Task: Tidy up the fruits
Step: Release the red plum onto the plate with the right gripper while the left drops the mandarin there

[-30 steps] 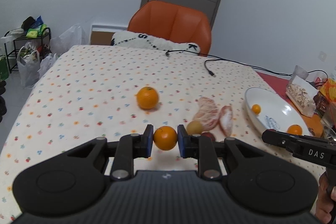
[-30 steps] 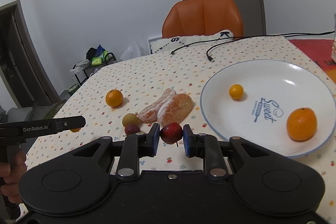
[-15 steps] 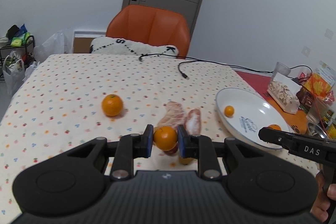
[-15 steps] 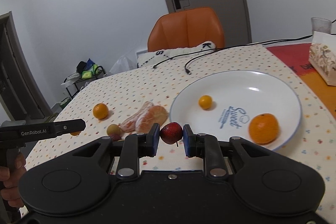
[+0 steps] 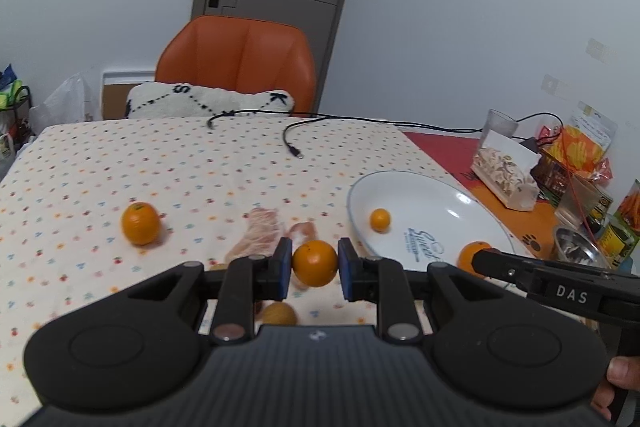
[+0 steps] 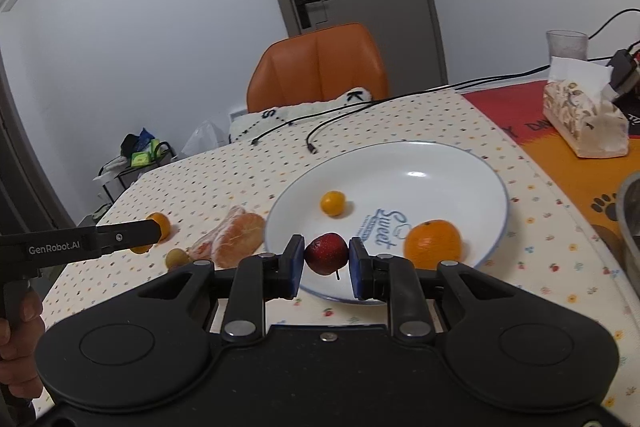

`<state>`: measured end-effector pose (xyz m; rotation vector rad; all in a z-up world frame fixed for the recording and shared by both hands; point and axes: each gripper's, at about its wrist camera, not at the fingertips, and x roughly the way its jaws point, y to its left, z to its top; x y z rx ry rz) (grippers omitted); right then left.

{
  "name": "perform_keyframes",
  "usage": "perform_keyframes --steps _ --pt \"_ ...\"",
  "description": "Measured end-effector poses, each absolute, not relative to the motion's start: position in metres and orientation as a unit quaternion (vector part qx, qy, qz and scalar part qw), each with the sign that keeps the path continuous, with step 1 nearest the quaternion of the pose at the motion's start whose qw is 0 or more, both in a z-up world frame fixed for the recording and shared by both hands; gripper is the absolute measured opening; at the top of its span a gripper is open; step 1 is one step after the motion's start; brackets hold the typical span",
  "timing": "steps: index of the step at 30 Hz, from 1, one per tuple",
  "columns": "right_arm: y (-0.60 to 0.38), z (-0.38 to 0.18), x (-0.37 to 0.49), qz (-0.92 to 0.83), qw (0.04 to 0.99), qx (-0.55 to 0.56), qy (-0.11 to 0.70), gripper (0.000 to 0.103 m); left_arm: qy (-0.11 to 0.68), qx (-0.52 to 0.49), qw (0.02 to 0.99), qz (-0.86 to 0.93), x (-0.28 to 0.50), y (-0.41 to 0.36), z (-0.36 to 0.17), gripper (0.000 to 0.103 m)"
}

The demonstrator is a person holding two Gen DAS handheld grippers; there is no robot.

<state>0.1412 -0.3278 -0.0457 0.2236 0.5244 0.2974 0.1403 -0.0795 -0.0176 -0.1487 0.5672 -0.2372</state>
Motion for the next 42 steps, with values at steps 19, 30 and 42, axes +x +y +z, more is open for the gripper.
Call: perform_keyframes --steps 19,30,42 --pt "-0.355 -0.049 0.144 0.132 0.949 0.128 0.256 0.028 0.277 -0.059 0.948 -0.148 0.160 -0.124 -0.015 0.022" --pt "-0.369 -0.051 0.136 0.127 0.947 0.135 0.262 0.028 0.276 -0.053 0.944 -0.171 0.165 -0.152 -0.015 0.022" --pt "-0.370 -0.050 0.130 0.132 0.946 0.137 0.264 0.028 0.265 -0.073 0.943 -0.190 0.169 -0.163 -0.015 0.031"
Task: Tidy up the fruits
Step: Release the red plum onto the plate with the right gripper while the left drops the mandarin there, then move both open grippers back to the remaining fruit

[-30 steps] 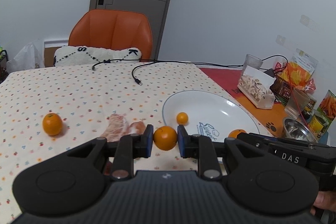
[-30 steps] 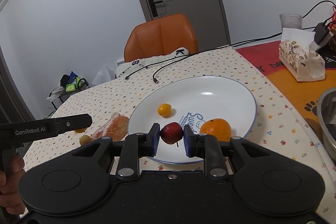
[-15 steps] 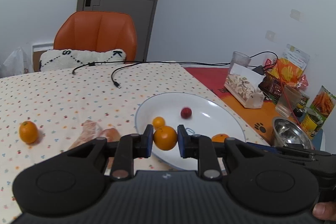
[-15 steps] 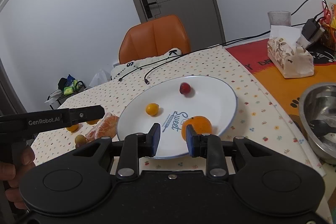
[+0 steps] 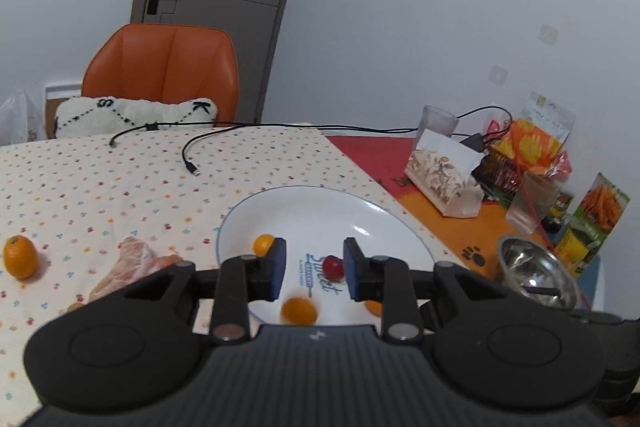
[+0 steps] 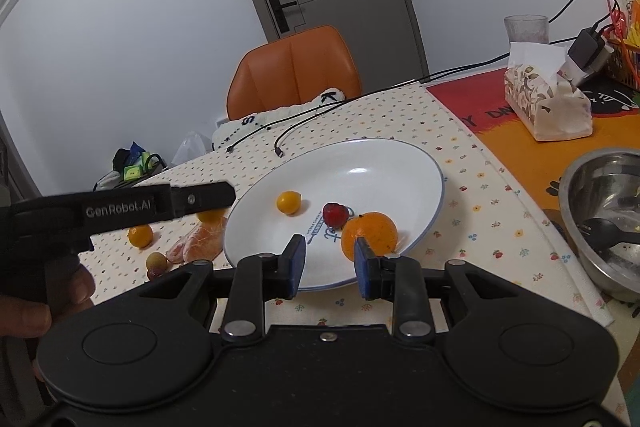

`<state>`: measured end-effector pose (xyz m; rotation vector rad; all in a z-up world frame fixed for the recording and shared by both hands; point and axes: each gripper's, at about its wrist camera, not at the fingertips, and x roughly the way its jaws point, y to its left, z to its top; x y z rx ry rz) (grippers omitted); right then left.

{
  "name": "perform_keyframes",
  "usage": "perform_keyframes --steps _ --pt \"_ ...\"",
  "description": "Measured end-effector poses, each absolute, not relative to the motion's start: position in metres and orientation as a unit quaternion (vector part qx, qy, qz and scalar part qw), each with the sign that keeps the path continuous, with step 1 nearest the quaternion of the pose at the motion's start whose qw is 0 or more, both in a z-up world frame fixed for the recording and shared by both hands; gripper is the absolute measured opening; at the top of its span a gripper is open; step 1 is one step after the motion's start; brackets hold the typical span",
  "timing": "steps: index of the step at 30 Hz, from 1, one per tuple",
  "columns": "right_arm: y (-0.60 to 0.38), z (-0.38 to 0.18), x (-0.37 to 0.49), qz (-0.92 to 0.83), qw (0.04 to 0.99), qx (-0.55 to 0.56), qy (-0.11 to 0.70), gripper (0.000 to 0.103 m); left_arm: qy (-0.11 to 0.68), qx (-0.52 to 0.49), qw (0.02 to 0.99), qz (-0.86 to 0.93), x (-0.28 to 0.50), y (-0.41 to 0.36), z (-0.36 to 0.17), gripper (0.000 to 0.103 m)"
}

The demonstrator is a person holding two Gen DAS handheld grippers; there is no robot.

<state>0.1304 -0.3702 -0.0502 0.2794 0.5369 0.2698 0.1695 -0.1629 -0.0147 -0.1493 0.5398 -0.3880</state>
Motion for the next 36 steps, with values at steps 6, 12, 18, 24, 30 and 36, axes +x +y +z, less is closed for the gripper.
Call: perform_keyframes --steps 6,12,18,24,30,36 --pt "-0.365 -0.053 0.131 0.137 0.944 0.136 0.268 0.029 0.269 -0.072 0.947 -0.161 0.163 -0.145 -0.017 0.060" --pt "-0.355 -0.054 0.134 0.150 0.942 0.135 0.269 0.032 0.273 -0.066 0.952 -0.120 0.156 -0.120 -0.017 0.074" --pt "-0.346 -0.051 0.135 0.161 0.940 0.133 0.268 0.035 0.277 -0.068 0.954 -0.096 0.150 -0.099 -0.017 0.075" --pt "-0.338 -0.049 0.136 0.173 0.939 0.132 0.267 0.053 0.282 -0.067 0.954 -0.081 0.143 -0.084 -0.021 0.075" --pt "-0.332 -0.049 0.135 0.180 0.937 0.141 0.264 0.080 0.304 -0.074 0.947 -0.072 0.139 -0.074 -0.034 0.075" --pt "-0.325 -0.049 0.135 0.194 0.934 0.144 0.264 0.091 0.308 -0.076 0.946 -0.064 0.131 -0.067 -0.044 0.075"
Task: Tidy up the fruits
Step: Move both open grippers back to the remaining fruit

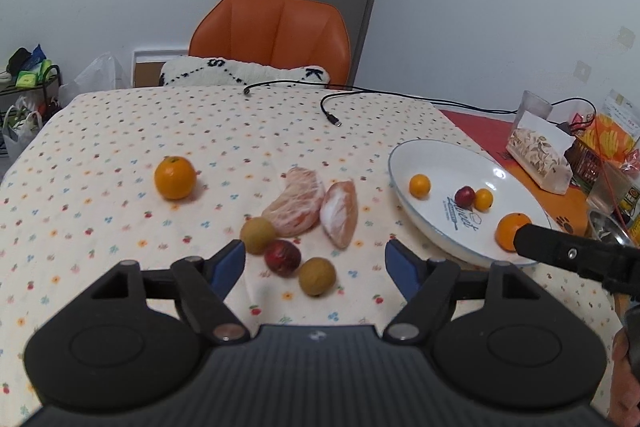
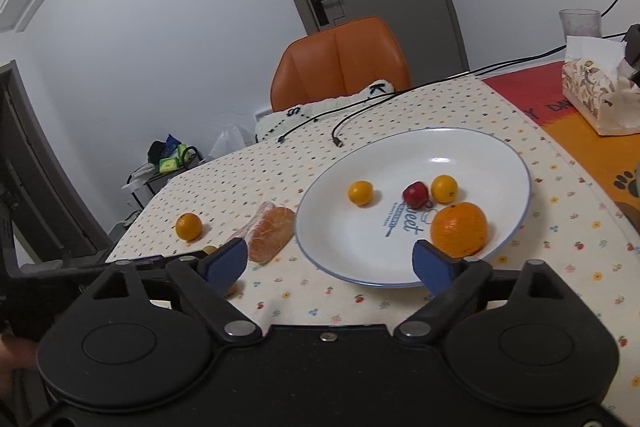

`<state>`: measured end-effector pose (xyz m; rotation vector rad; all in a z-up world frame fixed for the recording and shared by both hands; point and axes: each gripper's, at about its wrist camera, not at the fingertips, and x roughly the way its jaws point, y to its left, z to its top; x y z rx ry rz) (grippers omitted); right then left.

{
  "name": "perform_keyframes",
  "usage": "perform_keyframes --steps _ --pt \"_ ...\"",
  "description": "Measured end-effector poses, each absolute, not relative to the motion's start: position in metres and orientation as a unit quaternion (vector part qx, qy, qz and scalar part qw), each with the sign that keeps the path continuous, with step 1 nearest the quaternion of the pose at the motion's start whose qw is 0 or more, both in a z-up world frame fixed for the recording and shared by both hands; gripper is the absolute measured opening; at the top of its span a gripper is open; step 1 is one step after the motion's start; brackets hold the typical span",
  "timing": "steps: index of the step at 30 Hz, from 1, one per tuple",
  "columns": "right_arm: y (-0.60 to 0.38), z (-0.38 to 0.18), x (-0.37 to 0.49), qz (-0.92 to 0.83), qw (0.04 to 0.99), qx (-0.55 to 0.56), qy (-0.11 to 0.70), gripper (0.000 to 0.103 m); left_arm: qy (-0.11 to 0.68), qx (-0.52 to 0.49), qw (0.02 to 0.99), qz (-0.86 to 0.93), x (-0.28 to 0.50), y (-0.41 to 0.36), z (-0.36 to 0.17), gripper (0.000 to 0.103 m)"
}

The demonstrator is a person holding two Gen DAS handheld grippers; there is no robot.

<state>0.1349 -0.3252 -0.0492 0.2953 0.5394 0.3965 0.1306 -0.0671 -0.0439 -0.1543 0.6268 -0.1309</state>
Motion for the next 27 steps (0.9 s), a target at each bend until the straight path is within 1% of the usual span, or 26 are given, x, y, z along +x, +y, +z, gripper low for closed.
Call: perform_keyframes --steps 6,9,12,14,17,21,27 --pt "-0.317 -0.050 0.135 0.204 0.931 0.142 0.267 0.093 0.312 -0.084 0.944 -0.065 0.129 -0.062 -0.051 0.069" --pt "-0.314 -0.052 0.135 0.209 0.929 0.139 0.271 0.093 0.317 -0.088 0.942 -0.064 0.130 -0.061 -0.055 0.063" --pt "-0.310 -0.053 0.135 0.214 0.927 0.136 0.276 0.093 0.323 -0.092 0.940 -0.066 0.133 -0.062 -0.059 0.053" --pt "-0.308 -0.053 0.134 0.217 0.926 0.134 0.278 0.093 0.329 -0.095 0.937 -0.071 0.135 -0.063 -0.062 0.042" --pt "-0.305 -0.053 0.134 0.221 0.925 0.131 0.280 0.092 0.336 -0.099 0.933 -0.079 0.139 -0.065 -0.066 0.036" --pt "-0.300 -0.053 0.135 0.227 0.923 0.125 0.284 0.087 0.343 -0.103 0.930 -0.080 0.145 -0.066 -0.072 0.036" --pt "-0.291 -0.055 0.140 0.231 0.921 0.117 0.293 0.075 0.340 -0.102 0.932 -0.075 0.153 -0.068 -0.076 0.036"
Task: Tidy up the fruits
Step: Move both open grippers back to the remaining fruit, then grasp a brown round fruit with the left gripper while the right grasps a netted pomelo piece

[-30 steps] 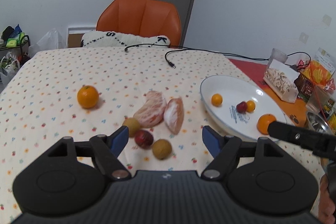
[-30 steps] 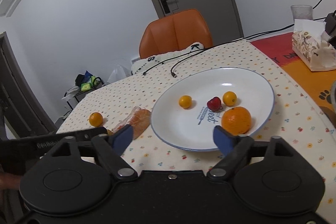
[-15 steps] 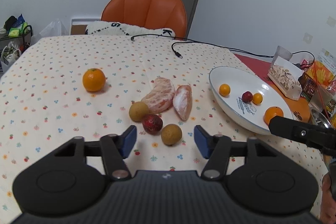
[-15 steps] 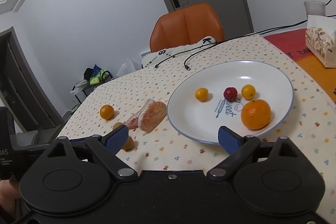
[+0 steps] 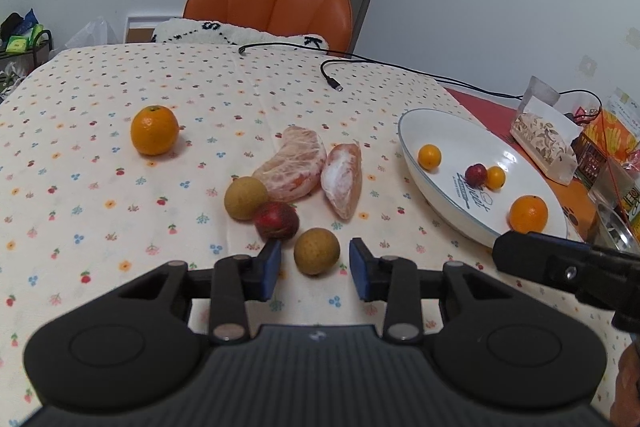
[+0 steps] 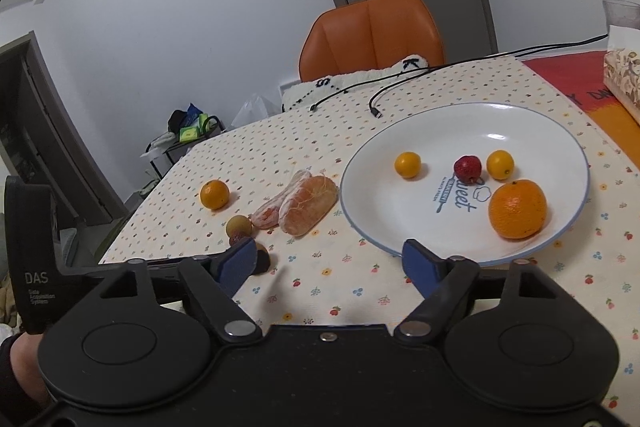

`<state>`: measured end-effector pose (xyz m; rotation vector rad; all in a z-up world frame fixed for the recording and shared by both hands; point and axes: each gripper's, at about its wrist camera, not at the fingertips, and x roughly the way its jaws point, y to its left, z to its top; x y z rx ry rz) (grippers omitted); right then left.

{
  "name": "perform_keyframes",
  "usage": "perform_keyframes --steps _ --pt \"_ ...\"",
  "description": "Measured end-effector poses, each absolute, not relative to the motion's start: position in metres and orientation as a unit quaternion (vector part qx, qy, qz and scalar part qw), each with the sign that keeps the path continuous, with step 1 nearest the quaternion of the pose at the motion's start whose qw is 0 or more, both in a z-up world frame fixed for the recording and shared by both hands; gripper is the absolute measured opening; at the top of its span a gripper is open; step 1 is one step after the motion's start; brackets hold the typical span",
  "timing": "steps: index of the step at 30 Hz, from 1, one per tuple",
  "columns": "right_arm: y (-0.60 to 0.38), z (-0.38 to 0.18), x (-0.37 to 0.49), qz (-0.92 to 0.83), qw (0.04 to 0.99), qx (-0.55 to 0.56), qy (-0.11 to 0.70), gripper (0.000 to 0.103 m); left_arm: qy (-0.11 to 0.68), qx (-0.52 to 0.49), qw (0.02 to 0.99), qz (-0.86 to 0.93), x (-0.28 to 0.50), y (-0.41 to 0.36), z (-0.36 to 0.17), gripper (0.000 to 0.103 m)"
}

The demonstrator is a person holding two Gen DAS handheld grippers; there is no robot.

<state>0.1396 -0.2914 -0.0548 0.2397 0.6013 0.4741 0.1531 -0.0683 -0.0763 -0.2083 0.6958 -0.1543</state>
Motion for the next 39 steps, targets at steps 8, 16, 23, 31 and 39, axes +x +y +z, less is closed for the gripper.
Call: perform_keyframes --steps 8,16,23,31,39 --pt "-0.276 -0.059 0.149 0.238 0.915 0.111 0.306 0.059 0.339 -0.109 0.932 -0.073 0.154 -0.059 -0.075 0.023" --pt "-0.252 -0.062 0.160 0.248 0.913 0.104 0.307 0.058 0.331 -0.119 0.934 -0.057 0.151 -0.038 -0.068 0.023" --pt "-0.233 -0.064 0.170 0.233 0.919 0.089 0.304 0.053 0.323 -0.125 0.937 -0.052 0.149 -0.026 -0.065 0.023" --pt "-0.214 -0.069 0.177 0.203 0.930 0.059 0.299 0.051 0.321 -0.126 0.937 -0.048 0.148 -0.015 -0.065 0.023" --pt "-0.196 -0.072 0.186 0.186 0.937 0.022 0.294 0.050 0.321 -0.138 0.936 -0.038 0.146 -0.001 -0.067 0.023"
